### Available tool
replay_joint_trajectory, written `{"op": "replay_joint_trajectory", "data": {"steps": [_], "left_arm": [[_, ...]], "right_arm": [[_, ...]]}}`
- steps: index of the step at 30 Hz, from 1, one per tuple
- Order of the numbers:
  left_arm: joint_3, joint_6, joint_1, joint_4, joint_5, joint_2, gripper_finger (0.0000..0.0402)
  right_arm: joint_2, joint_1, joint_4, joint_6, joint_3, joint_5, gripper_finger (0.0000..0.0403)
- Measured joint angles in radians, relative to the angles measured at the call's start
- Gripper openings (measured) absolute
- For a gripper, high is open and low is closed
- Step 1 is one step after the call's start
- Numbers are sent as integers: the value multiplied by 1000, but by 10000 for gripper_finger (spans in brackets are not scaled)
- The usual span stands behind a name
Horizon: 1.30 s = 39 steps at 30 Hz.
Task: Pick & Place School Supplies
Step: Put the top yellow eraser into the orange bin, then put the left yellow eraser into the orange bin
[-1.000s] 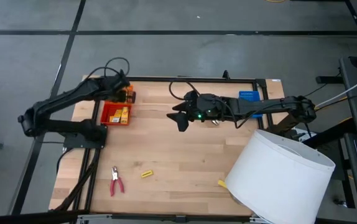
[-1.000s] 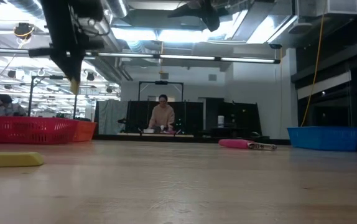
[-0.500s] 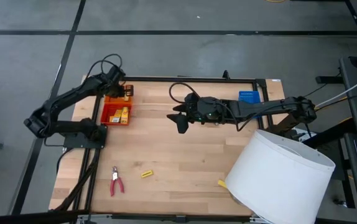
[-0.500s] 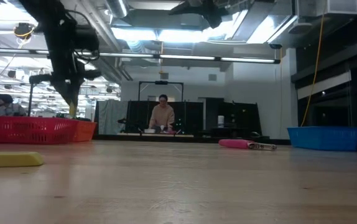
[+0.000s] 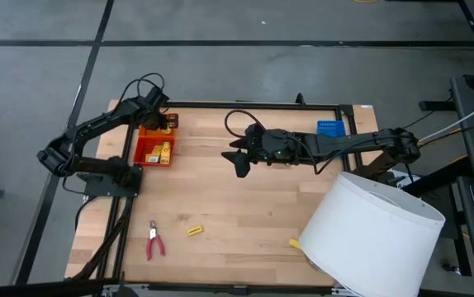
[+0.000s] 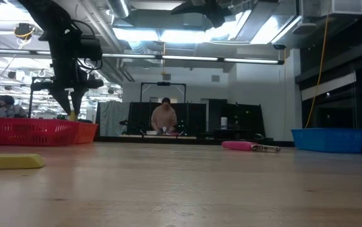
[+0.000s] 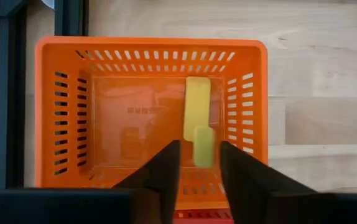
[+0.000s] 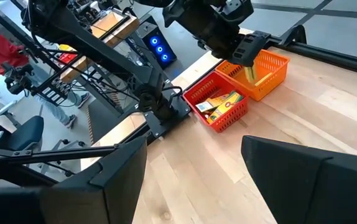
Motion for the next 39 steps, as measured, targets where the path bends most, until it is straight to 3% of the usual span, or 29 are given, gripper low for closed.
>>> {"op": "replay_joint_trajectory", "data": {"steps": [5,10,16,19,21,24,30,35,39], "left_arm": [[5,36,-12,4,1,-3,155],[5,63,-49,28,30,-61,175],[6,237,-183,22,359,-181,167],[-2,274,-335,0,527,-243,157],[-2,272,-462,-20,549,-281,151],[-4,242,-674,-52,467,-334,145],[-5,63,-1071,-61,149,-376,143],[-5,-104,-1357,-57,-3,-298,148],[-5,-206,-1502,-28,-133,-173,164]], "right_arm": [[0,0,0,-6,0,0,268],[0,0,0,-6,0,1,268],[0,0,0,-6,0,8,268],[0,0,0,-6,0,8,268],[0,0,0,-6,0,8,268],[0,0,6,-8,0,8,268],[-9,-5,17,-31,-1,-1,268],[-71,-24,32,-96,-1,-35,268],[-118,-49,-2,-149,-1,-36,268]]}}
